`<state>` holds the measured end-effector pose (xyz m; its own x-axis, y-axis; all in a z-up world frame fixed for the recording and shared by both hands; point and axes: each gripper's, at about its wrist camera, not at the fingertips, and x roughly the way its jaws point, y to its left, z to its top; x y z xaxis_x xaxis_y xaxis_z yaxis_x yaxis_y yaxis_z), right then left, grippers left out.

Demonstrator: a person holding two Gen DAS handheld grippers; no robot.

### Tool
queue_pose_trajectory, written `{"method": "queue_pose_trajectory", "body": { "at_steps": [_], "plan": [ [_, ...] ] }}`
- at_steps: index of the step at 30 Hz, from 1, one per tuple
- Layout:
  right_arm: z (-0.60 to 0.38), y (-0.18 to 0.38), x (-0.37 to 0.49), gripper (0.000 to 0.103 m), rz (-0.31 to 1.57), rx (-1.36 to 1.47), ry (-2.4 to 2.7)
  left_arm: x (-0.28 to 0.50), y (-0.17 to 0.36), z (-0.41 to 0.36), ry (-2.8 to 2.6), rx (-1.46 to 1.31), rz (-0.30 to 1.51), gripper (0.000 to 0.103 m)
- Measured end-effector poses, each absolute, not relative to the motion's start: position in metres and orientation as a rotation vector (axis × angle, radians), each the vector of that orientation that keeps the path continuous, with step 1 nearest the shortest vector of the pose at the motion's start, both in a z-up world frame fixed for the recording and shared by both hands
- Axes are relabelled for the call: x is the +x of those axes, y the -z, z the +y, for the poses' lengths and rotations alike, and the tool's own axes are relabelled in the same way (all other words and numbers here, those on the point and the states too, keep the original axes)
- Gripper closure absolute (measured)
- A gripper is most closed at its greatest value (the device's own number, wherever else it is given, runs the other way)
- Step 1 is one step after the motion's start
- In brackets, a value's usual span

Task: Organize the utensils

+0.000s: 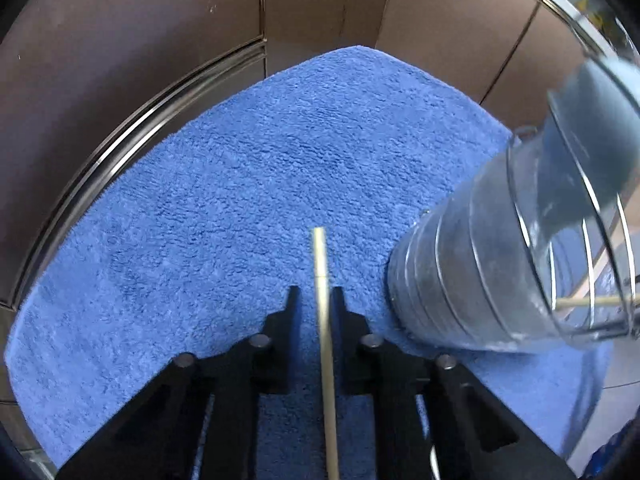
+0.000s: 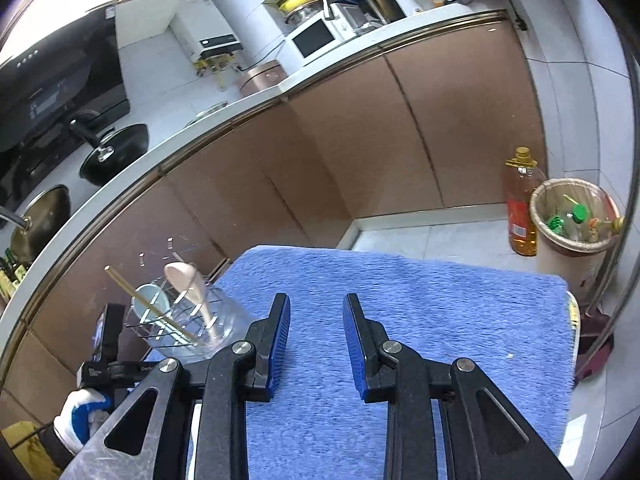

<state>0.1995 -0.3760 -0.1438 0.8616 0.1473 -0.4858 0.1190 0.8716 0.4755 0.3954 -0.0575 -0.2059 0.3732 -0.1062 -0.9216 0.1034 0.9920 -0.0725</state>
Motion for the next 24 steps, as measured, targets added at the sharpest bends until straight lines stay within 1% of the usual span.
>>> {"method": "queue_pose_trajectory", "body": {
  "at_steps": [5,8,10,14,18,22,24],
  "plan": [
    [-0.386,0.145,0.194,0.077,0.529,0.562,0.004,0.367,0.195,-0.047,0.141,-0.049,1.113,0.098],
    [-0.388,0.144,0.189,0.077,0.521,0.568,0.013,0.337,0.169,-0.032,0.149,-0.116,1.017,0.098],
    [-0.388,0.142,0.186,0.077,0.517,0.569,0.014,0.317,0.145,-0.026,0.158,-0.144,0.935,0.098],
    [-0.384,0.141,0.185,0.077,0.513,0.571,0.016,0.278,0.073,-0.024,0.211,-0.235,0.703,0.098],
    [-0.379,0.141,0.186,0.077,0.517,0.561,0.008,0.271,0.012,-0.044,0.224,-0.277,0.489,0.098],
    [-0.377,0.141,0.186,0.077,0.518,0.544,0.006,0.268,-0.020,-0.073,0.165,-0.241,0.303,0.098],
    [-0.379,0.142,0.187,0.077,0.517,0.552,0.004,0.276,-0.022,-0.091,0.130,-0.226,0.228,0.098]
  ]
}}
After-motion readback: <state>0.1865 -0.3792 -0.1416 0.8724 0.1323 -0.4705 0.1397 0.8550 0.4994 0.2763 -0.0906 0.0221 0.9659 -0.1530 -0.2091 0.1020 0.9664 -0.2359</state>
